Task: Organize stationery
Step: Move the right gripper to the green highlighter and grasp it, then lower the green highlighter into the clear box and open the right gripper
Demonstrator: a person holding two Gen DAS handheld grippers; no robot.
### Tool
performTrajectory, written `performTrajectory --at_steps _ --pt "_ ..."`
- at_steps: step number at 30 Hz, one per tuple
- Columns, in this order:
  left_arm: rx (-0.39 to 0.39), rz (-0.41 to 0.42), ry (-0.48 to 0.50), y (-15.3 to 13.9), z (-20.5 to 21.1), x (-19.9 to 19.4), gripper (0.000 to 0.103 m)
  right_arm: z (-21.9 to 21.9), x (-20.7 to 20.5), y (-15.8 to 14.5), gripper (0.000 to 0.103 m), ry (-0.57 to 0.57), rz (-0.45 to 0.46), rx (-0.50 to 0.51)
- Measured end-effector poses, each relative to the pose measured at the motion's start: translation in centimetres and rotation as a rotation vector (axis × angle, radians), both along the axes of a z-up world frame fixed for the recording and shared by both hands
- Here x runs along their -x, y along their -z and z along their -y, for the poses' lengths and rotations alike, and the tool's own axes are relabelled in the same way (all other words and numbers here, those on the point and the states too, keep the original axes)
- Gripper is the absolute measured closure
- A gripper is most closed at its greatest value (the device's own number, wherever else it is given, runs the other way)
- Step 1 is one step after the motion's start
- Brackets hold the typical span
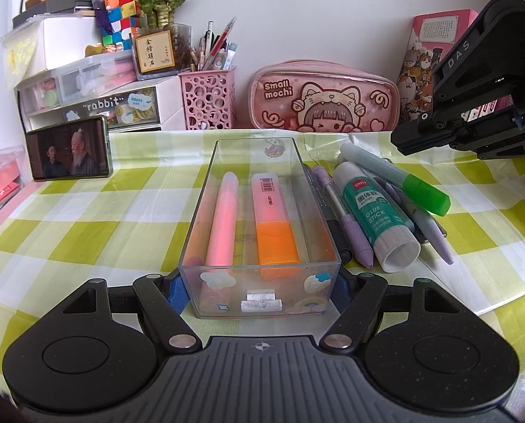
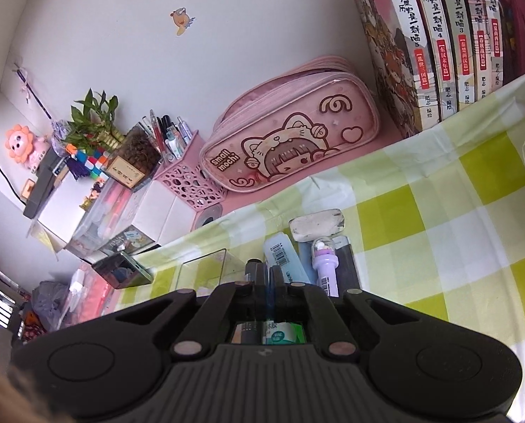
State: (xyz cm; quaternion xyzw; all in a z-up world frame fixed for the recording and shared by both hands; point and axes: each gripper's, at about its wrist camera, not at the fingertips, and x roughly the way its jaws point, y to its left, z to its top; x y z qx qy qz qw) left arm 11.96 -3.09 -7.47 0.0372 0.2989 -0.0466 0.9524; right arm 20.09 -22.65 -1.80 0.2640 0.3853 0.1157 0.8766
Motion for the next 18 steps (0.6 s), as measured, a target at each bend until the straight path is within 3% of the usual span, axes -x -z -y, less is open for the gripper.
performTrajectory --at_steps 9,13,18 --pt "0.0 0.0 0.0 0.0 0.0 0.0 0.03 1.4 0.0 0.3 0.089 0.044 0.017 0.163" --pt "0.0 0.0 0.0 0.0 0.0 0.0 0.03 0.5 -0.2 0.4 0.085 -0.045 0.026 0.202" --pt "-0.001 0.0 0.001 0.0 0.0 0.0 0.03 -2.6 0.2 -0.3 0.081 -0.153 0.094 0.346"
